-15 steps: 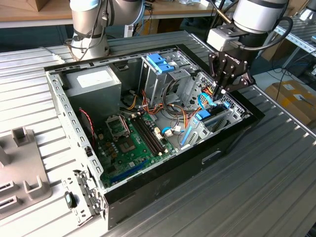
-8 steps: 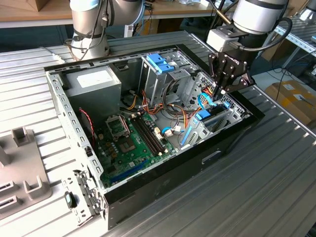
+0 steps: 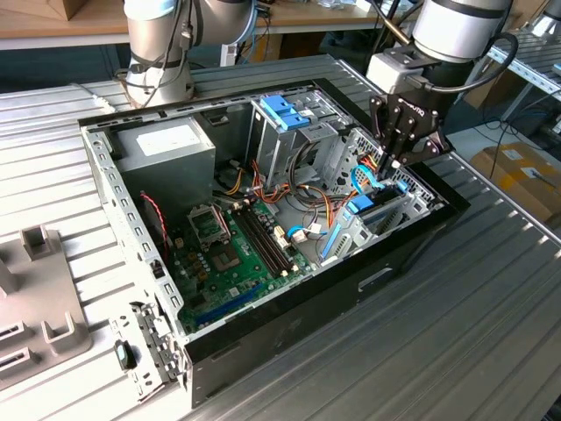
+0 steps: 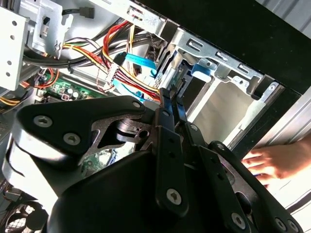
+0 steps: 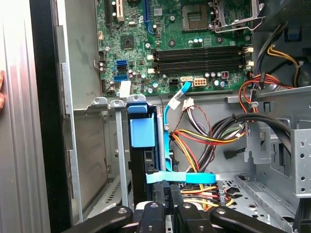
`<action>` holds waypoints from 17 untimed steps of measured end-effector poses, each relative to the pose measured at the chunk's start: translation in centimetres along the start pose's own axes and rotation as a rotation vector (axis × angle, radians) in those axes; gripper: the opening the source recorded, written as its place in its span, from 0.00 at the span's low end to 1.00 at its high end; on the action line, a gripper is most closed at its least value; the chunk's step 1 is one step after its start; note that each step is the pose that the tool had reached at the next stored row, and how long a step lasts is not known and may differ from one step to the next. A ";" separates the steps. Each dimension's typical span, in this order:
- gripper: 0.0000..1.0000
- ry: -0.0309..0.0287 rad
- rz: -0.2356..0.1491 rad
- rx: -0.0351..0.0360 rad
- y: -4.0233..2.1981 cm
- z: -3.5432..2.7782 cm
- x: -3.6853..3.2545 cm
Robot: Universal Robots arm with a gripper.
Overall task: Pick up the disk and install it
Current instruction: 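Insert the second disk wire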
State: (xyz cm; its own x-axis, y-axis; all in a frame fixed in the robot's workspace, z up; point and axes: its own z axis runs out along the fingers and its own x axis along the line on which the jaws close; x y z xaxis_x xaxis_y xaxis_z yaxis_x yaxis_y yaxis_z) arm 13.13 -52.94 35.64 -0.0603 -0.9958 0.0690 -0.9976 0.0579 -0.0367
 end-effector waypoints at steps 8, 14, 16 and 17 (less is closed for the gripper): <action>0.16 0.0000 0.002 -0.0002 -0.63 0.33 1.08; 0.16 -0.0051 -0.017 0.0016 -0.44 0.83 1.15; 0.16 -0.0059 -0.025 0.0021 -0.43 0.95 1.14; 0.16 -0.0059 -0.028 0.0023 -0.43 0.95 1.14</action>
State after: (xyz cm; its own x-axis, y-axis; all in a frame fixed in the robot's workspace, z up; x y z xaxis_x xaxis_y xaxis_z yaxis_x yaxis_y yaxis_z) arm 13.52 -54.17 34.78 -0.0318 -0.9974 0.0642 -0.9989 0.0294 -0.0371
